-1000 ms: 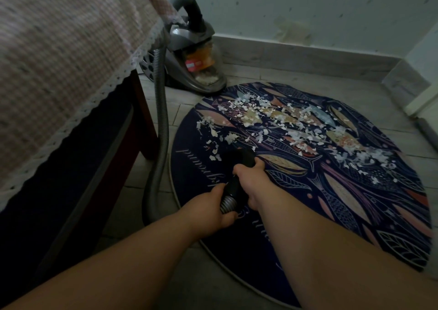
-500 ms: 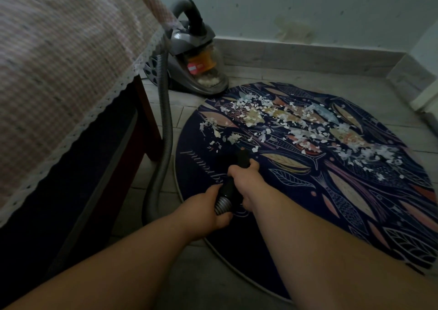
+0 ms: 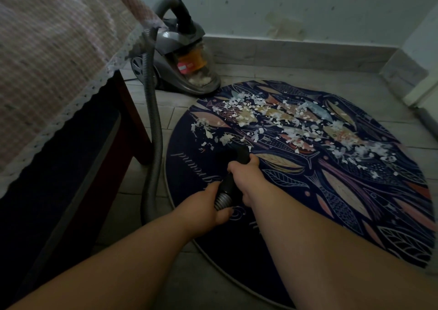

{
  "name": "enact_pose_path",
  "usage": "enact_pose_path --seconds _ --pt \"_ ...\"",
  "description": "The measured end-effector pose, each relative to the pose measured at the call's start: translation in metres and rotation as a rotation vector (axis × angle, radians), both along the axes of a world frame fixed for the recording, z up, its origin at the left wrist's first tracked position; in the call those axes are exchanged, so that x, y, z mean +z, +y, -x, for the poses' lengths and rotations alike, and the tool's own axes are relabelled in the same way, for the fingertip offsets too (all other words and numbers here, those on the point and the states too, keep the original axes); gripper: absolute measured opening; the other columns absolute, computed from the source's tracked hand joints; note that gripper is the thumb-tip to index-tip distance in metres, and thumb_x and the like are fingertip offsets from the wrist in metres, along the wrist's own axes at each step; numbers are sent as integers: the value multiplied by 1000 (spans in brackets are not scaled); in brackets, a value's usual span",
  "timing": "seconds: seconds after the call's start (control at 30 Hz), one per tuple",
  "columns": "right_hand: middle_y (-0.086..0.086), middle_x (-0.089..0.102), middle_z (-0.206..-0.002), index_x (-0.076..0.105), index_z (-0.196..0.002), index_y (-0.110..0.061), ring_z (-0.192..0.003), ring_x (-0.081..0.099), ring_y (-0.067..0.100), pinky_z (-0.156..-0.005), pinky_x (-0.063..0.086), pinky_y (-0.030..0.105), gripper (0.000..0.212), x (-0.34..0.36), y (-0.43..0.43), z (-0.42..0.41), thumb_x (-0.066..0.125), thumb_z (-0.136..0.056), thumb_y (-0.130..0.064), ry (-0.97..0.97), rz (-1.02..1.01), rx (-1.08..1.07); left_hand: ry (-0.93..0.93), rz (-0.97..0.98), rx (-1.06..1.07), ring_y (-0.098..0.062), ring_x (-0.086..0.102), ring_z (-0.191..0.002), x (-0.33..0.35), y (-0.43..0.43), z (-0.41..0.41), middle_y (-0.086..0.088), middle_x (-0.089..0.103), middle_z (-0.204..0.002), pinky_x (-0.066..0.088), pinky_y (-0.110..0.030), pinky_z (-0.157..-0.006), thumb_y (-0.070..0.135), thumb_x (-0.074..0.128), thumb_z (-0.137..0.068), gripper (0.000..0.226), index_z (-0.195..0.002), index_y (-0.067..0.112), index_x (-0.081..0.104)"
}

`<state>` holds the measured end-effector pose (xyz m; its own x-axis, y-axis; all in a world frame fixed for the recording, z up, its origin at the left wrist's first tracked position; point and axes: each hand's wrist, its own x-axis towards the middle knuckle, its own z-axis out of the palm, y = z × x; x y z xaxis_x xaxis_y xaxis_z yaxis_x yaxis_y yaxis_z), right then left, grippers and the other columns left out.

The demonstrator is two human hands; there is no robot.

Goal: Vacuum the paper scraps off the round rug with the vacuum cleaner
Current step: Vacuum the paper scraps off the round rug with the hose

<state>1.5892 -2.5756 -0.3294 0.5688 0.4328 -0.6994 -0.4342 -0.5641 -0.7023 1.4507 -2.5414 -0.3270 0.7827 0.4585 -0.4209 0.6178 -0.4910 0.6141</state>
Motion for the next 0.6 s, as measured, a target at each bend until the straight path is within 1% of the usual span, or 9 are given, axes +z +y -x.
enact_pose_path --seconds 0.07,0.13,0.23,0.33,0.47,0.57,0.6 --pt "11 51 -111 3 -156 -40 -91 57 30 -75 52 41 85 -1 2 -3 56 -93 -18 4 -14 4 7 -8 0 -13 57 -77 -2 2 -3 -4 59 -112 47 -25 -70 41 60 -88 70 -144 26 20" --pt "12 51 -115 3 -156 -41 -94 57 31 -81 54 44 85 -1 7 -3 56 -93 -19 5 -17 16 16 -2 26 -14 58 -76 -3 6 -2 -3 59 -108 49 -26 -69 41 60 -88 71 -145 26 19" --pt "11 50 -120 5 -155 -42 -98 57 32 -91 54 50 85 -2 20 2 58 -92 -20 6 -19 45 24 -6 69 -13 59 -79 -3 13 3 -1 57 -109 51 -26 -71 42 59 -89 74 -146 26 16" --pt "10 50 -116 6 -155 -42 -96 57 31 -92 54 51 84 -5 32 4 58 -92 -20 -1 -25 75 25 -3 112 -13 60 -82 -5 23 6 1 56 -106 51 -25 -71 42 60 -88 73 -145 28 17" --pt "10 51 -120 4 -156 -40 -98 56 31 -90 53 48 85 -8 37 -4 57 -93 -19 -7 -28 78 38 13 117 -16 62 -81 -8 28 -2 -2 58 -107 54 -29 -72 41 61 -87 72 -144 27 19" --pt "8 52 -106 8 -155 -39 -94 57 30 -86 54 46 83 -11 37 -16 57 -93 -18 8 -40 58 7 25 104 -10 60 -74 -11 27 -14 0 59 -102 52 -26 -66 42 60 -88 71 -144 28 19" --pt "9 53 -107 9 -155 -40 -95 57 31 -86 54 47 82 -11 36 -20 58 -93 -18 15 -45 51 2 22 103 -9 59 -73 -12 26 -18 2 59 -100 51 -25 -65 42 60 -88 70 -143 28 20"
